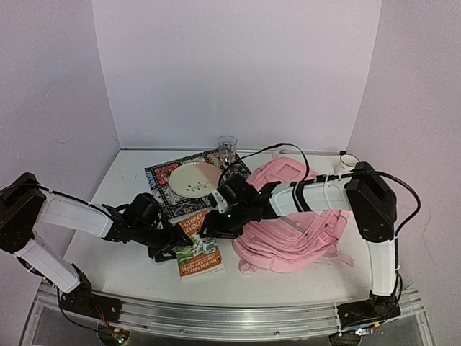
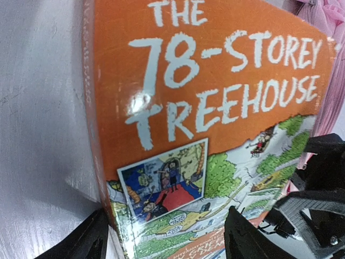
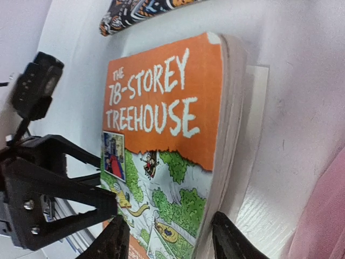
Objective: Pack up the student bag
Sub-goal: Pick up the book from the center of the board.
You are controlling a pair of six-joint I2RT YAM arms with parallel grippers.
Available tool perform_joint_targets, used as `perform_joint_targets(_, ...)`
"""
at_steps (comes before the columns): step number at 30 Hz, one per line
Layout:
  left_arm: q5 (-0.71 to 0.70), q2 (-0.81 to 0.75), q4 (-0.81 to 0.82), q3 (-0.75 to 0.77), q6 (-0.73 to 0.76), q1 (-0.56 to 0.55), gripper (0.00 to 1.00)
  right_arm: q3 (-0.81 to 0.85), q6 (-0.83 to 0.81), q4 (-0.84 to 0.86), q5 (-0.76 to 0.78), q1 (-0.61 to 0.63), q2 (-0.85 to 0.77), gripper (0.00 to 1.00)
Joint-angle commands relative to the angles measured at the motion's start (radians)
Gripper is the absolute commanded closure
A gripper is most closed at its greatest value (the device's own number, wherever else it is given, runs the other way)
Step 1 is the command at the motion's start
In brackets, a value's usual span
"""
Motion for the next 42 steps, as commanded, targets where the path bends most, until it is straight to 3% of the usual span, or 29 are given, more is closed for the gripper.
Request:
perform_joint_targets(1, 0.005, -0.018, 0.132, 0.014, -0.023, -0.019, 0.26, 0.018, 0.009, 0.102, -0.137, 0.032, -0.084, 0.52)
perform_joint_targets(6, -0.005, -0.015, 0.138, 0.008, -0.027, -0.02, 0.26, -0.009, 0.03, 0.108, -0.136, 0.031, -0.076, 0.65)
perform_joint_targets(11, -0.031, -0.049, 0.141, -0.013, -0.038, -0.02, 0.26, -0.037, 0.038, 0.109, -0.113, 0.026, -0.091, 0.99)
perform_joint_targets(21, -0.206, -0.267, 0.144, -0.072, -0.077, -0.019, 0.2, -0.066, 0.096, 0.19, -0.123, -0.024, -0.215, 1.0)
perform_joint_targets(28, -0.313, -0.424, 0.159, -0.11, -0.101, -0.019, 0.06, -0.069, 0.165, 0.275, -0.106, -0.06, -0.317, 1.0)
perform_joint_targets(36, -0.338, -0.517, 0.233, -0.103, -0.082, -0.02, 0.01, -0.134, 0.276, 0.421, -0.046, -0.092, -0.424, 1.0)
perform_joint_targets(42, -0.319, -0.505, 0.385, -0.135, -0.135, -0.03, 0.01, -0.154, 0.325, 0.482, 0.034, -0.101, -0.48, 1.0)
